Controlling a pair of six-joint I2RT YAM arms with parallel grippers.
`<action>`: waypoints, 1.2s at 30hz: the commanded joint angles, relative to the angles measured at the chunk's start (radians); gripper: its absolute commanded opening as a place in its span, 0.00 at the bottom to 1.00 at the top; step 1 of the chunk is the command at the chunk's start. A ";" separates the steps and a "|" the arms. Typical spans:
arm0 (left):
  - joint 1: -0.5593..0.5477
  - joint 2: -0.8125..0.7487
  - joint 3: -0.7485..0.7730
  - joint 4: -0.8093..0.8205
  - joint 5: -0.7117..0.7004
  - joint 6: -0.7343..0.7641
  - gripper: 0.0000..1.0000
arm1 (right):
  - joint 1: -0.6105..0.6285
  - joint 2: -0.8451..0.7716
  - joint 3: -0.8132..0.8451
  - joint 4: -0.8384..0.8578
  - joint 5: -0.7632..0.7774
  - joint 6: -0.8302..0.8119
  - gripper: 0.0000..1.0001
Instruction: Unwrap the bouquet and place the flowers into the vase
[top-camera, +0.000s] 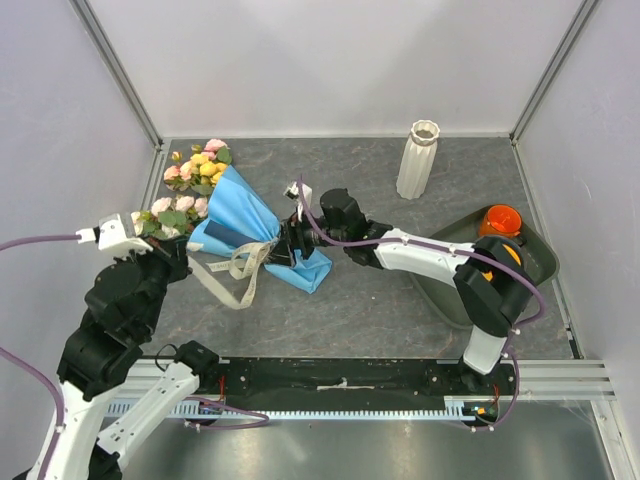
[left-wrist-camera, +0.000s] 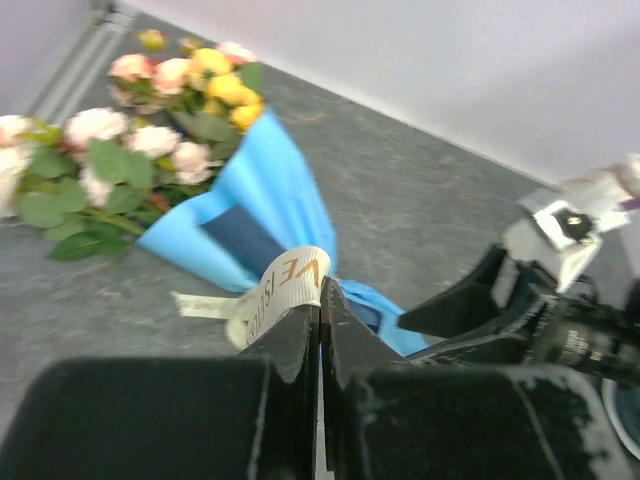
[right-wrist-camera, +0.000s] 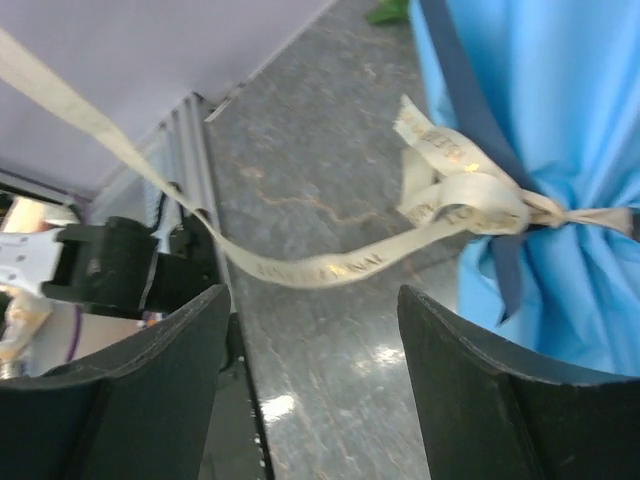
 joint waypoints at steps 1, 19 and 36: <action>0.002 -0.075 -0.033 -0.033 -0.271 -0.035 0.02 | -0.001 0.051 0.159 -0.190 0.142 -0.150 0.74; 0.002 -0.114 -0.096 0.006 -0.120 -0.035 0.02 | 0.061 0.386 0.536 -0.481 0.342 -0.553 0.67; 0.002 -0.128 -0.108 0.008 -0.146 -0.020 0.02 | 0.073 0.275 0.519 -0.405 0.524 -0.465 0.00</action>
